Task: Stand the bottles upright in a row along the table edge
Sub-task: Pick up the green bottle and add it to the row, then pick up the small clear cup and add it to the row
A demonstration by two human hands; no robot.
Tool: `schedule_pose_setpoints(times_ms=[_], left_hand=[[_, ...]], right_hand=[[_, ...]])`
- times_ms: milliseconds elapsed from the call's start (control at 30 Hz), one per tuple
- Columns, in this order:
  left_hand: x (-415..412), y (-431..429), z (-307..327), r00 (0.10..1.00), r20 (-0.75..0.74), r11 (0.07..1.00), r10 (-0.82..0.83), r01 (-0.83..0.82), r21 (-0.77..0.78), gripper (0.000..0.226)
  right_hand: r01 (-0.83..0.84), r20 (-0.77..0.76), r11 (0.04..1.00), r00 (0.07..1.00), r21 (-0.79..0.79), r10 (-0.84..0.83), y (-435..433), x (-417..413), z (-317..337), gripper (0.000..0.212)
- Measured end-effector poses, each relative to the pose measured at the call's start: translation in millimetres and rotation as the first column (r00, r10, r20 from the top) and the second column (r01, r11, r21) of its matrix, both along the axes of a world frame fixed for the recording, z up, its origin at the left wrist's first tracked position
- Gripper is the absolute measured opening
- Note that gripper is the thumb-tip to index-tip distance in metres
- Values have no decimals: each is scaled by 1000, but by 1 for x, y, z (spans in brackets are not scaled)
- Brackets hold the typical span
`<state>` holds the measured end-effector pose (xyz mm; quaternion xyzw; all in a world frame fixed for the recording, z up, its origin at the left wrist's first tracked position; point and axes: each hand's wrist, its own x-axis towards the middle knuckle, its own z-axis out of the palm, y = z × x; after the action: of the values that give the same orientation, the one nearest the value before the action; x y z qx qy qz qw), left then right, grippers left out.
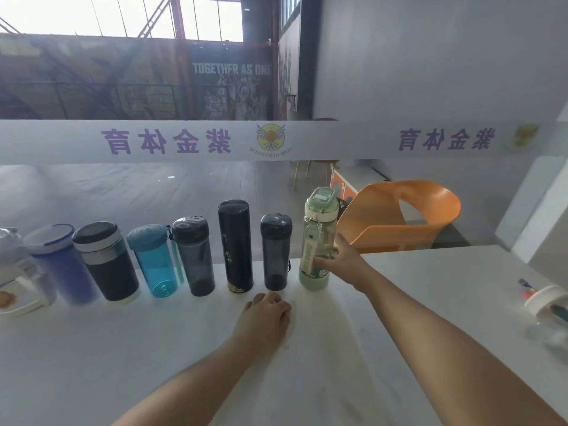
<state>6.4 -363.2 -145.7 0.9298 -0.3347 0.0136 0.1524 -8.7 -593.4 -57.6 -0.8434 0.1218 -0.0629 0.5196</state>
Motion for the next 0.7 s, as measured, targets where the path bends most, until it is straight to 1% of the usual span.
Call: schedule_pose_setpoints(times_ms=[67, 167, 300, 400, 467, 600, 700], left_hand=[[-4, -4, 3, 1000, -20, 1000, -3, 3, -16, 37], [-13, -20, 9, 999, -22, 998, -45, 44, -37, 37], [-35, -61, 19, 993, -16, 990, -120, 119, -69, 37], [-61, -105, 24, 985, -18, 981, -171, 168, -101, 37], [-80, -135, 26, 975, -19, 969, -223, 220, -110, 37], [-119, -190, 26, 946, -15, 940, -324, 320, -120, 37], [-142, -220, 26, 922, -10, 917, -388, 385, -104, 39]], right_hand=[[10, -52, 999, 999, -48, -12, -4, -14, -9, 96], [91, -111, 987, 988, -134, -106, -18, -43, -17, 86], [175, -93, 947, 974, -271, -207, -48, -97, -12, 67], [248, -66, 902, 955, -353, -288, -86, -147, -4, 59], [321, -47, 852, 927, -413, -372, -117, -183, -1, 57], [434, -16, 702, 844, -565, -535, -174, -251, 0, 57], [498, -18, 610, 765, -617, -643, -201, -294, 2, 56]])
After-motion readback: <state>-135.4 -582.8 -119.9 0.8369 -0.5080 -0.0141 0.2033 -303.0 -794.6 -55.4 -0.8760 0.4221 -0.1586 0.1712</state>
